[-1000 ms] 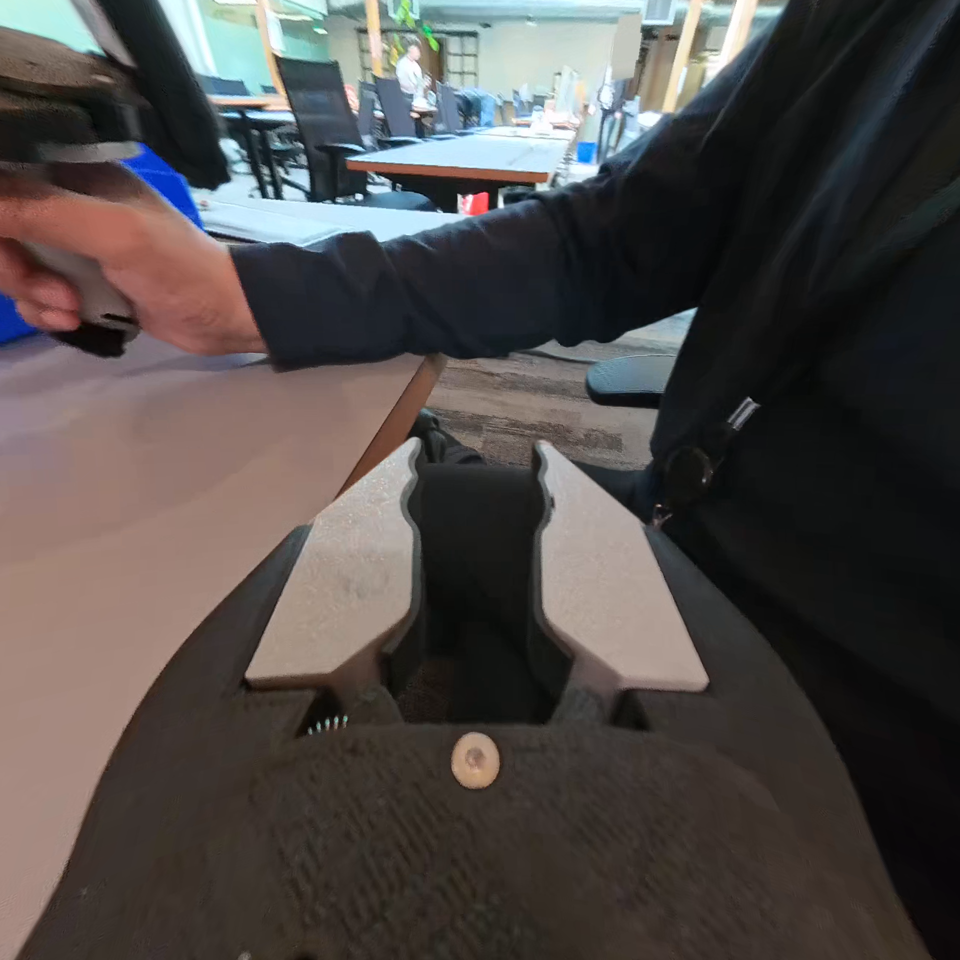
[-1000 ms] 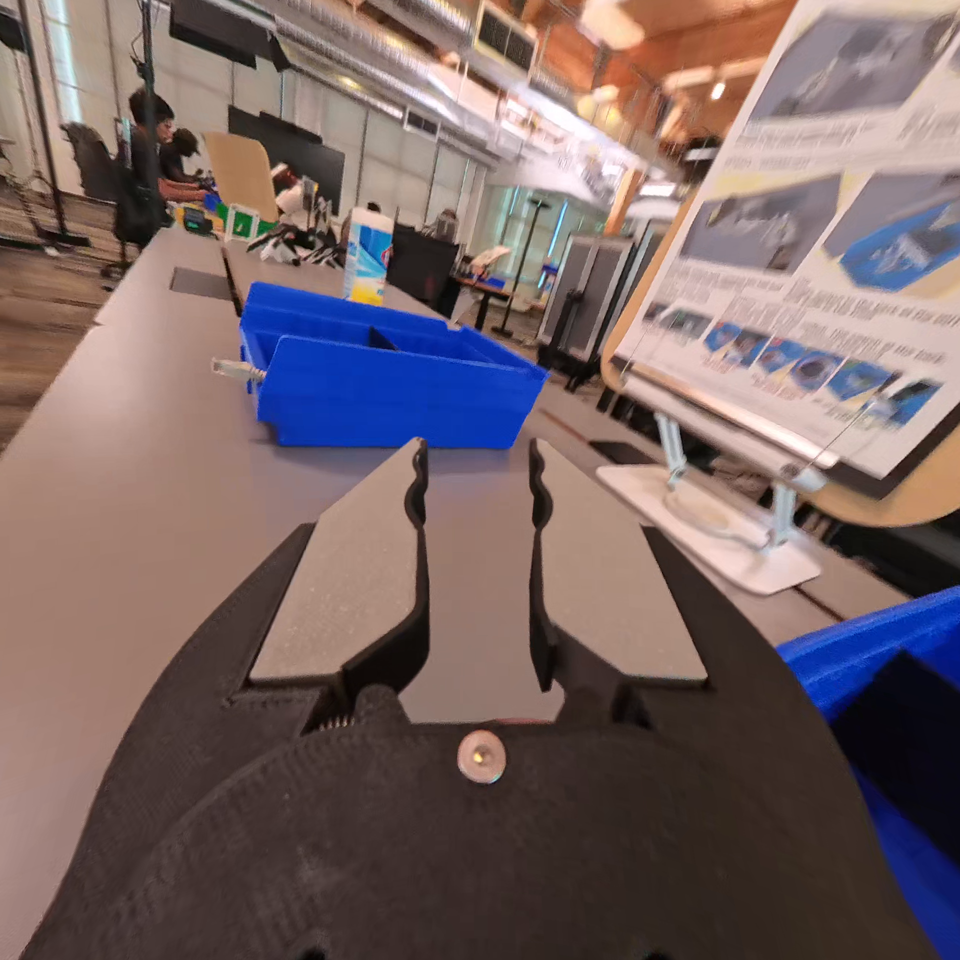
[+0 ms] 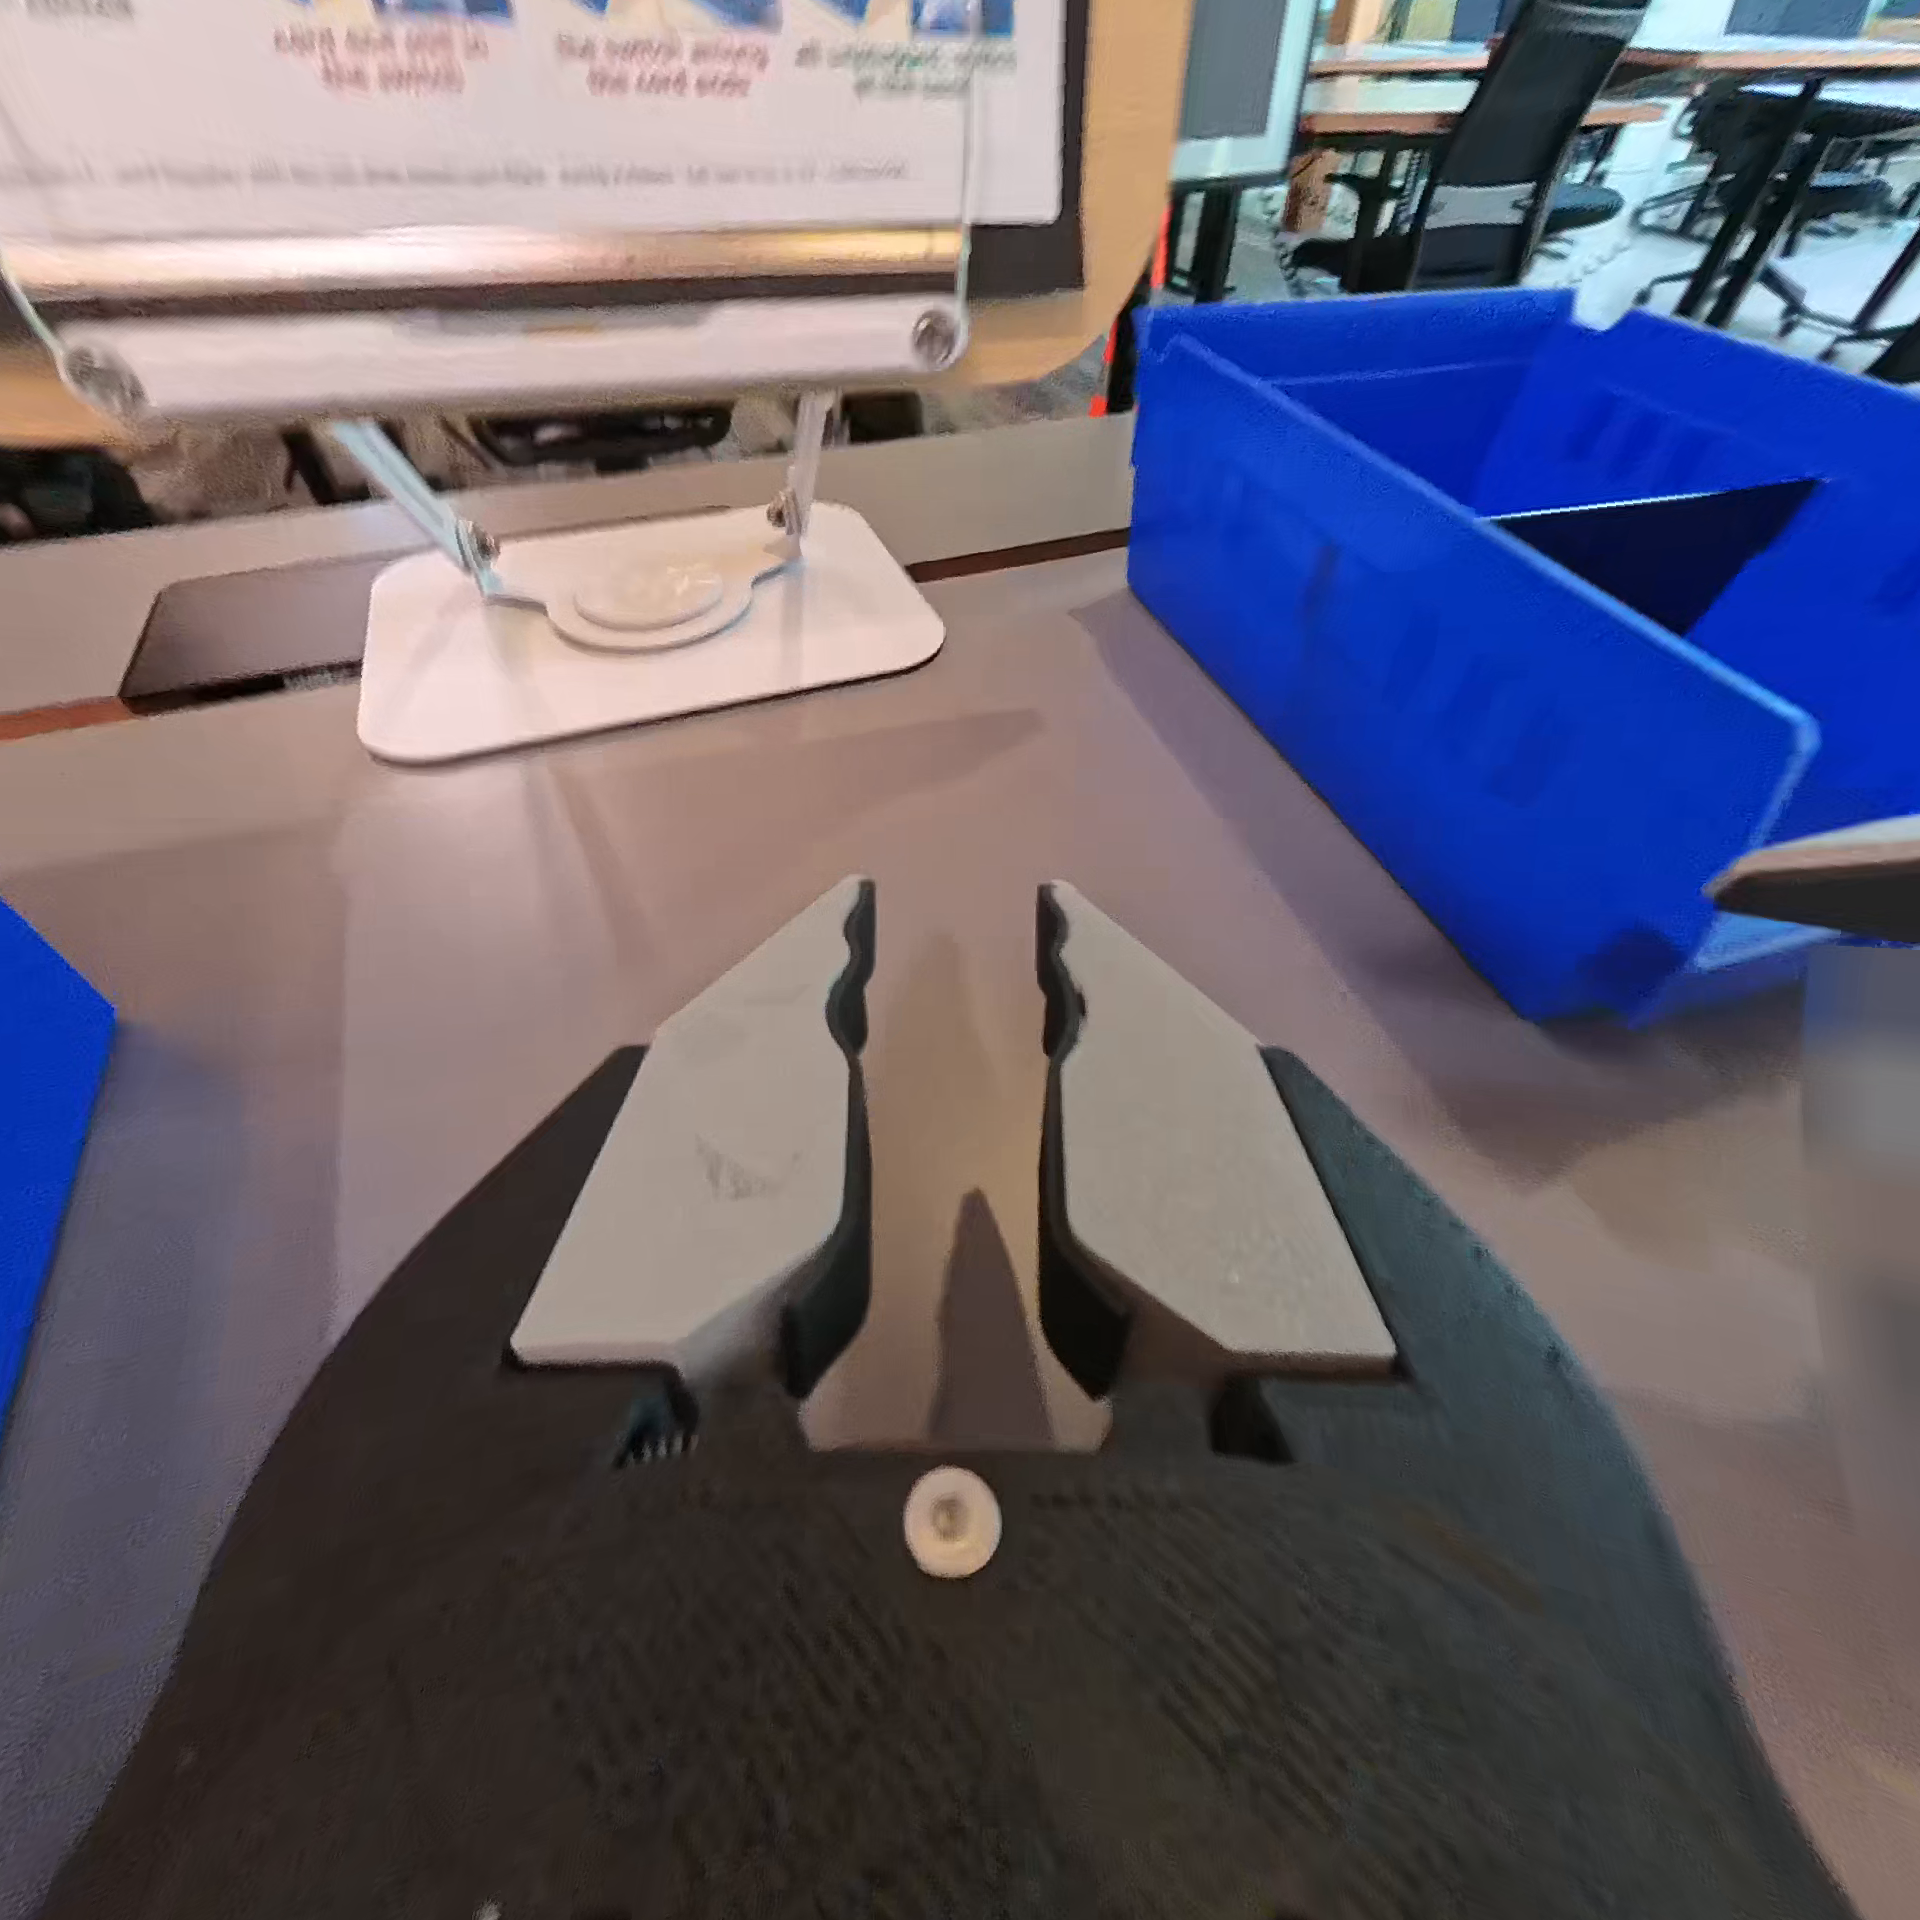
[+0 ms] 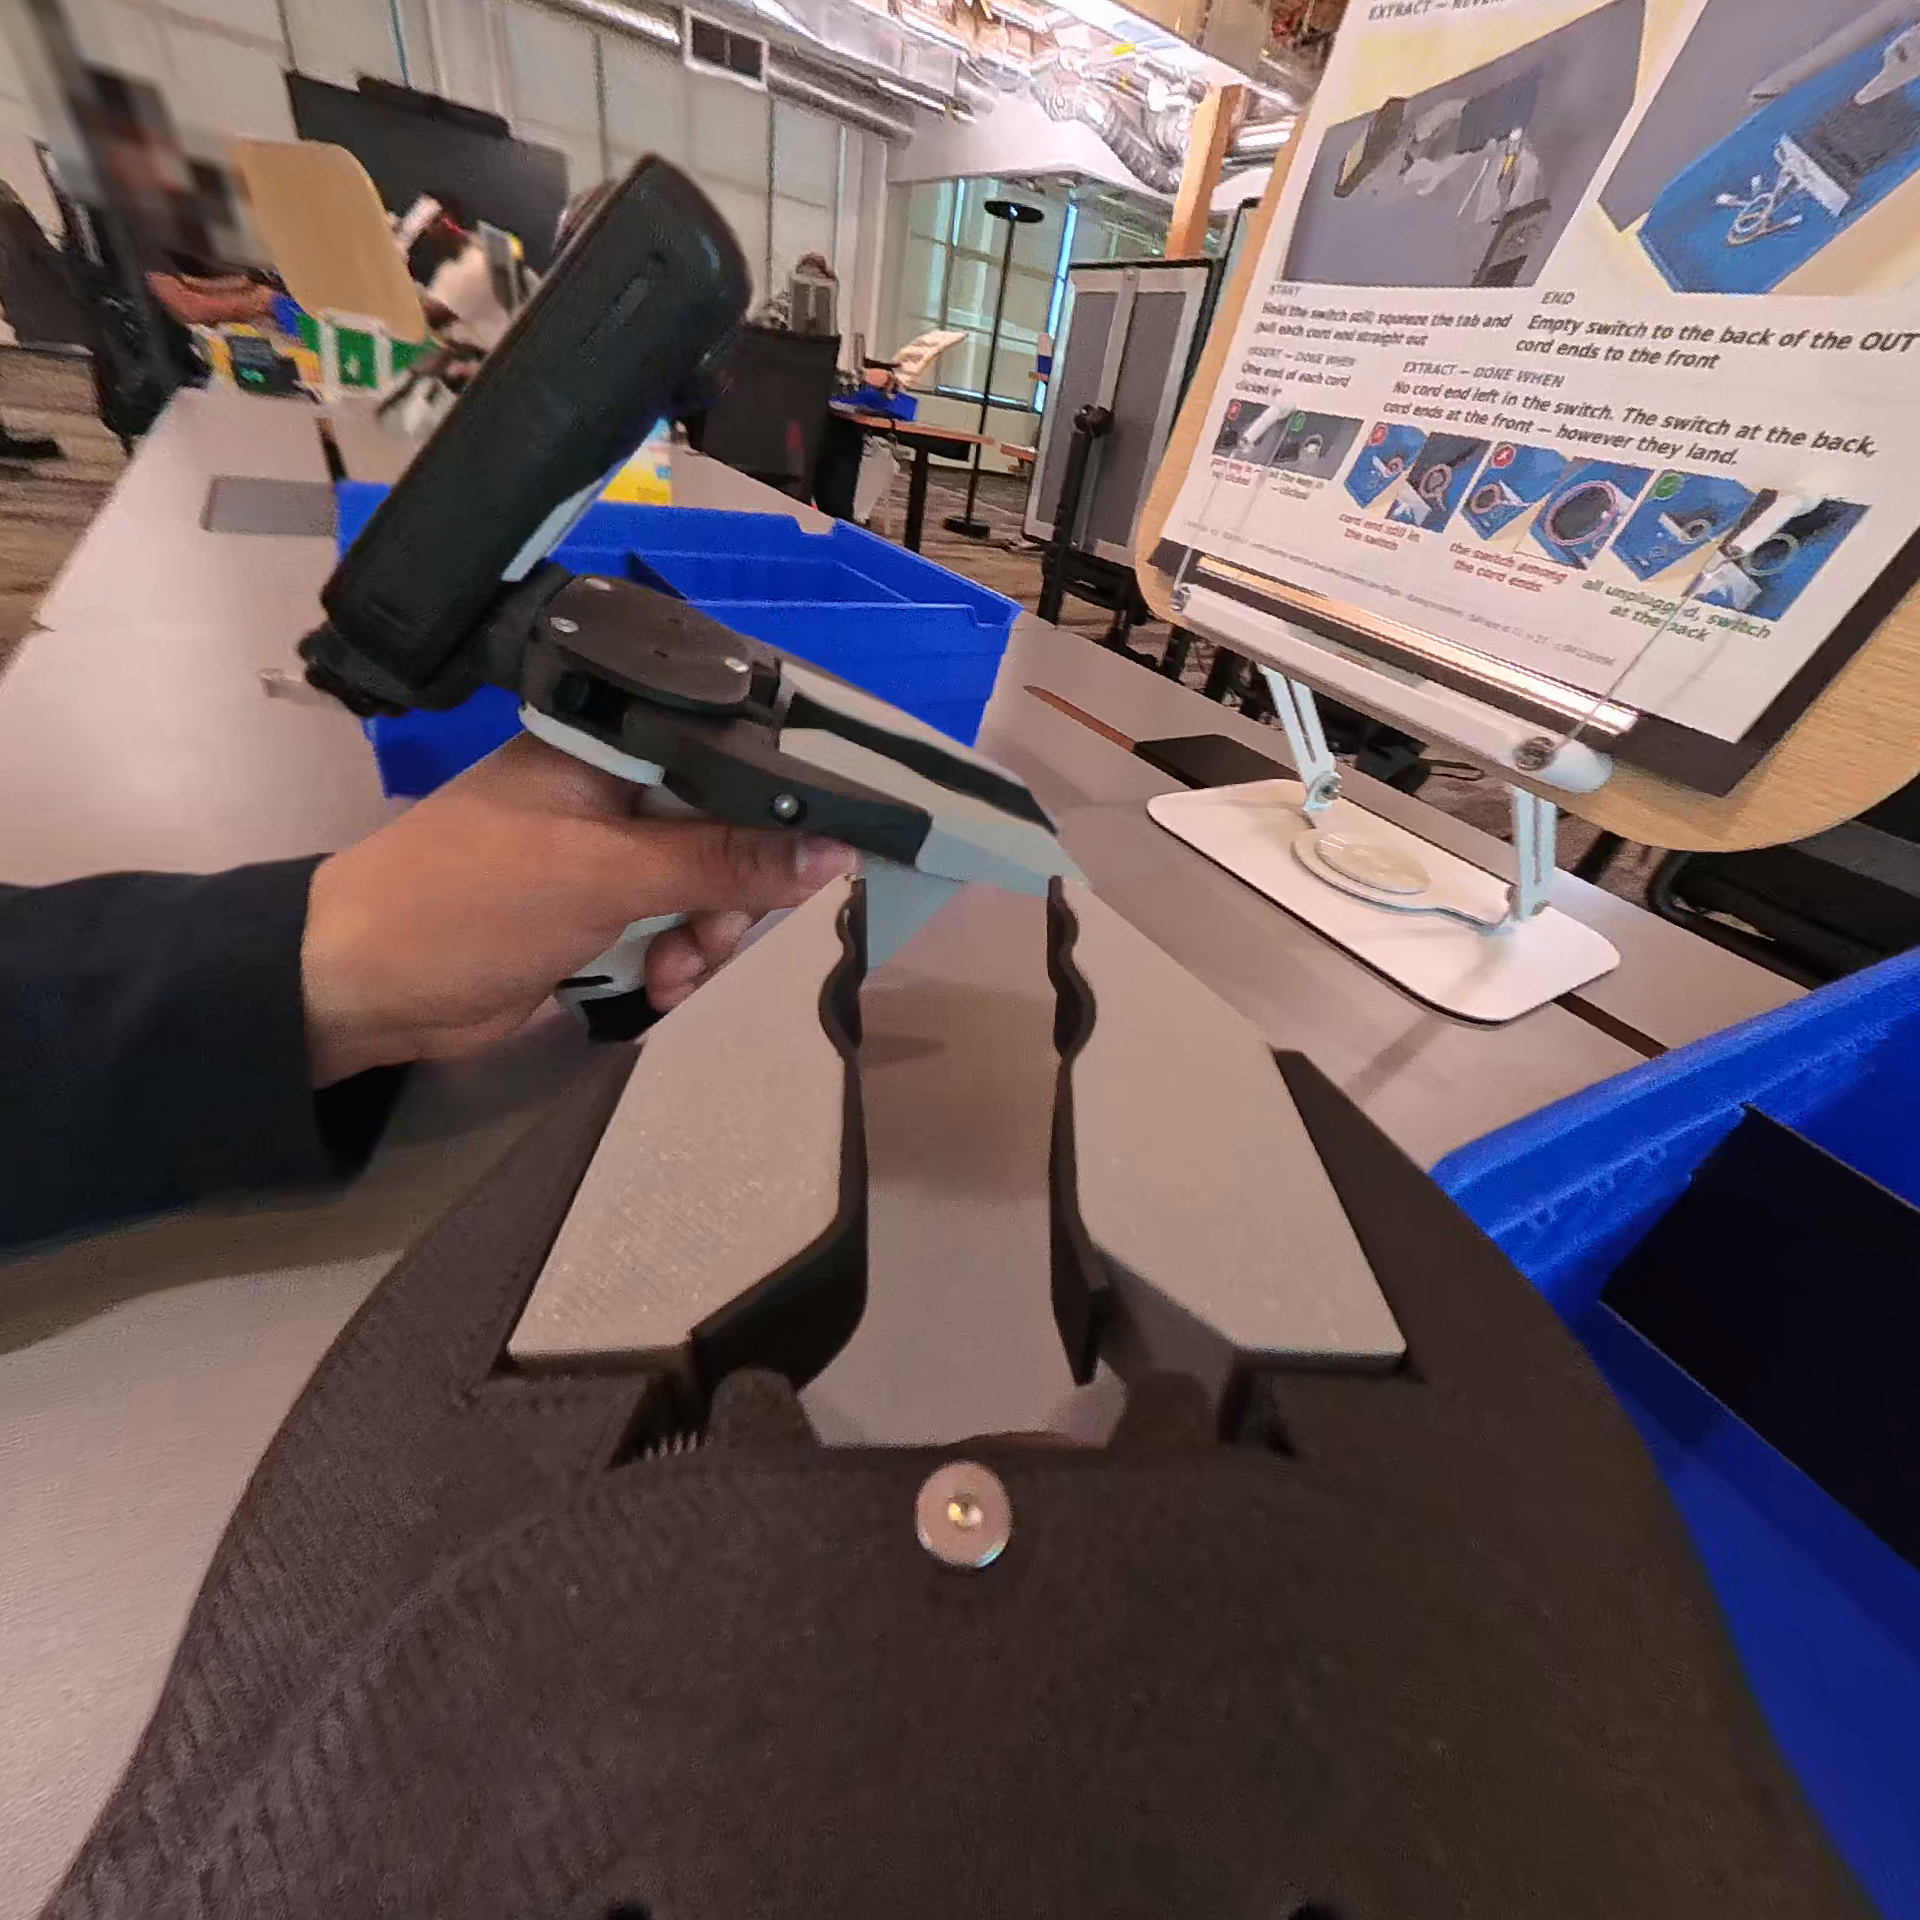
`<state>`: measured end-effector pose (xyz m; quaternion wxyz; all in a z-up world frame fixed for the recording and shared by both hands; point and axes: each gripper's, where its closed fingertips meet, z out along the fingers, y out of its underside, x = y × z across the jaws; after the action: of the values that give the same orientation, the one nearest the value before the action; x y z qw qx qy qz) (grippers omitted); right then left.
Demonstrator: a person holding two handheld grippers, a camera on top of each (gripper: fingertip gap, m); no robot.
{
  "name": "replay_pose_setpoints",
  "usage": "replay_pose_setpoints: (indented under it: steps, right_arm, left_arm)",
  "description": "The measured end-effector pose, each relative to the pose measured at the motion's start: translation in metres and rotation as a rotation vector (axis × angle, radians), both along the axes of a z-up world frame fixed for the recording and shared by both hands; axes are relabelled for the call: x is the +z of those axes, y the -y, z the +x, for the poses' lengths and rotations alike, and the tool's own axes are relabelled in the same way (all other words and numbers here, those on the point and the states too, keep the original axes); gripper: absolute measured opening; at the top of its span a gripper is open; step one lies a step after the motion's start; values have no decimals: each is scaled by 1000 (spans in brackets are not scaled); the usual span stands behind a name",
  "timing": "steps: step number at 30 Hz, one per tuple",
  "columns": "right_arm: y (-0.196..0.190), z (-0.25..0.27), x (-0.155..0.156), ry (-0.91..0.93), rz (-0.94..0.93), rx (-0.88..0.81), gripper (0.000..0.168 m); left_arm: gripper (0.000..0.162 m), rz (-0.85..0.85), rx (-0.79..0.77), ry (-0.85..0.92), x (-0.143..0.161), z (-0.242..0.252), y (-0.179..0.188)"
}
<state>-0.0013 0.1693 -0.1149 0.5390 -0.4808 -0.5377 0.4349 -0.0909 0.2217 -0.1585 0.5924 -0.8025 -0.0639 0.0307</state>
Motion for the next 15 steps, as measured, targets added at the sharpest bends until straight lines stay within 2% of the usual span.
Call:
replay_pose_setpoints:
  steps: [2,5,8,11,15]
  right_arm:
    - [-4,-6,-6,23,2,-12,31]
    - [-12,-17,-11,41,-61,-25,33]
    - [-7,-23,-14,48,-131,-2,34]
    - [0,-25,-12,41,-105,-4,33]
    - [-2,-29,-30,137,-114,-45,37]
  left_arm:
    - [43,-56,-46,31,-1,2,-3]
    - [28,-44,30,-57,-4,-15,-2]
    - [29,-57,64,-30,-9,-21,-6]
    - [34,-68,16,8,-14,-11,-11]
    - [35,-74,20,-46,-12,-8,-10]
